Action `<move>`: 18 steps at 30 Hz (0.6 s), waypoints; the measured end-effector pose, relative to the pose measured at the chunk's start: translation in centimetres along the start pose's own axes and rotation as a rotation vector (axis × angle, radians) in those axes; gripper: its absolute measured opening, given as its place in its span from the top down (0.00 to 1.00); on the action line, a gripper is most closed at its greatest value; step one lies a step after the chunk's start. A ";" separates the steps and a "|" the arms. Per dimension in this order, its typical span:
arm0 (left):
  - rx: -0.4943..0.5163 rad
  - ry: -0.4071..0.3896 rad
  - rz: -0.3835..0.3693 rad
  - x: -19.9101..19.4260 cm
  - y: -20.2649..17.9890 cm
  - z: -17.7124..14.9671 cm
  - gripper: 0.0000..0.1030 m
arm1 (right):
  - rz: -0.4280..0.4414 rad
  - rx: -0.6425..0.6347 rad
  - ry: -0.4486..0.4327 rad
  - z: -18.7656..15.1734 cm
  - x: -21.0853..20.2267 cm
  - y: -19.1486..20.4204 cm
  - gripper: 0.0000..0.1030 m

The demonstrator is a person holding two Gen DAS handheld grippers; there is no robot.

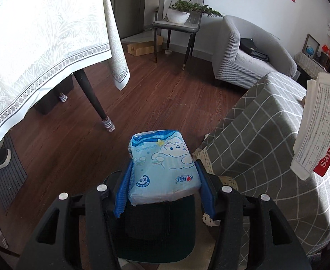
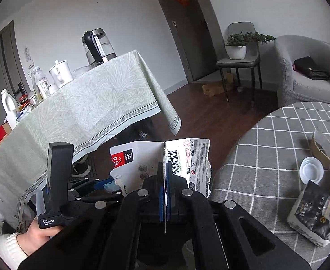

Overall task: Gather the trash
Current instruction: 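Carry the blue bag and white package with both tools over the teal bin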

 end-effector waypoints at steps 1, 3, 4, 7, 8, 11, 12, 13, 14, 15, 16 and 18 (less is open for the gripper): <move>-0.005 0.017 0.001 0.2 0.5 -0.3 0.45 | 0.006 0.000 0.008 0.0 0.6 0.4 0.98; -0.009 0.049 0.005 0.8 1.2 -0.8 0.45 | 0.017 0.002 0.026 -0.2 1.4 1.0 0.98; -0.012 0.064 0.012 1.1 1.6 -1.0 0.45 | 0.022 0.004 0.035 -0.3 1.9 1.3 0.98; -0.028 0.108 0.020 1.8 2.8 -1.9 0.45 | 0.033 0.011 0.060 -0.6 3.2 2.0 0.98; -0.032 0.124 0.022 2.1 3.1 -2.1 0.45 | 0.033 0.012 0.069 -0.7 3.7 2.3 0.98; -0.031 0.176 0.042 2.7 4.0 -3.0 0.45 | 0.029 0.016 0.096 -1.2 4.9 2.9 0.98; -0.030 0.192 0.046 3.0 4.2 -3.4 0.45 | 0.031 0.019 0.106 -1.3 5.3 3.1 0.98; -0.028 0.208 0.048 3.2 4.4 -3.6 0.45 | 0.032 0.021 0.117 -1.4 5.7 3.3 0.98; -0.026 0.223 0.050 3.5 4.6 -3.9 0.45 | 0.031 0.022 0.126 -1.6 6.1 3.4 0.98; -0.024 0.238 0.053 3.7 4.8 -4.2 0.45 | 0.028 0.021 0.135 -1.7 6.5 3.6 0.98; -0.025 0.255 0.053 4.1 5.2 -4.3 0.45 | 0.026 0.020 0.144 -1.8 6.8 3.8 0.98; -0.026 0.285 0.054 4.6 5.8 -5.0 0.45 | 0.023 0.018 0.163 -2.1 7.5 4.1 0.98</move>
Point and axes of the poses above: each gripper's, at about its wrist camera, not at the fingertips, and x roughly the way its jaws point, y to its left, z to its top, the point moved 1 cm from there along x, roughly the way its jaws point, and after that the axes turned 11 degrees about -z, right-handed, at the moved point
